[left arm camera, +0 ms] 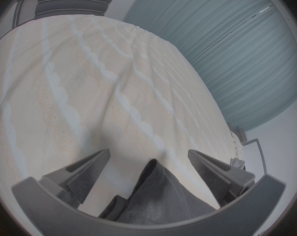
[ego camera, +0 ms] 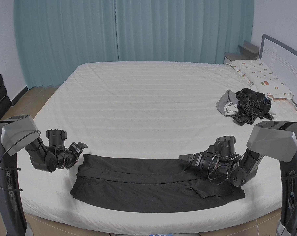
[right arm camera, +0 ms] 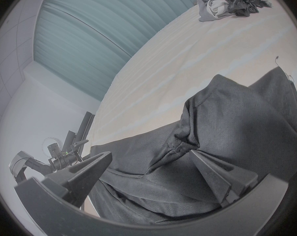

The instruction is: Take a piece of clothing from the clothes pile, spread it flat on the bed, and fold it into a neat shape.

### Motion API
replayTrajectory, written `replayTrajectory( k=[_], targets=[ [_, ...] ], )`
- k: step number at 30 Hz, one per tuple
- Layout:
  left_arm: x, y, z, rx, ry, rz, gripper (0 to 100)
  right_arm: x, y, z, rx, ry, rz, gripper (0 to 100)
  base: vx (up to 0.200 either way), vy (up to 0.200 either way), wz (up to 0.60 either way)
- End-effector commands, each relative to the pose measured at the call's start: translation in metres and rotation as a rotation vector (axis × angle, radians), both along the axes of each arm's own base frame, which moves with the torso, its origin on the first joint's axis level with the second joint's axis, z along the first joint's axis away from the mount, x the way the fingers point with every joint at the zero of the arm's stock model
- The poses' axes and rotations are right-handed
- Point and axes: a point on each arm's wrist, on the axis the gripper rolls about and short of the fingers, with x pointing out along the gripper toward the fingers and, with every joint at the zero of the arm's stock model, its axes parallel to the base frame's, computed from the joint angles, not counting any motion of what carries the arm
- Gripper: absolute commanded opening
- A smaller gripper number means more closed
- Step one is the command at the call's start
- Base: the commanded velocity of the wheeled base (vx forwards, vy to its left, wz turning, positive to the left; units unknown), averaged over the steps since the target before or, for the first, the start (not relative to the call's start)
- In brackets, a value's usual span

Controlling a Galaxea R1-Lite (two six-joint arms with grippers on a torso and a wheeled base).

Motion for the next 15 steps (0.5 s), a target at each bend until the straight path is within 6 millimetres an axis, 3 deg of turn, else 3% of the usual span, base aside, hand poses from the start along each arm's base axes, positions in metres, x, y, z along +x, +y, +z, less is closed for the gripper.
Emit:
replayTrajectory(
  k=[1,6,15],
  targets=[
    [0.000,0.000,-0.001,0.001,0.001,0.000,100,0.015,0.007,-0.007,-0.036,-0.026,-0.023,100,0.000,0.000,0.00],
    [0.000,0.000,-0.001,0.001,0.003,0.000,100,0.025,0.010,-0.013,-0.090,-0.089,-0.049,100,0.000,0.000,0.00],
    [0.000,0.000,-0.001,0.001,0.003,0.000,100,0.025,0.016,-0.013,-0.073,-0.129,-0.036,100,0.000,0.000,0.00]
  ],
)
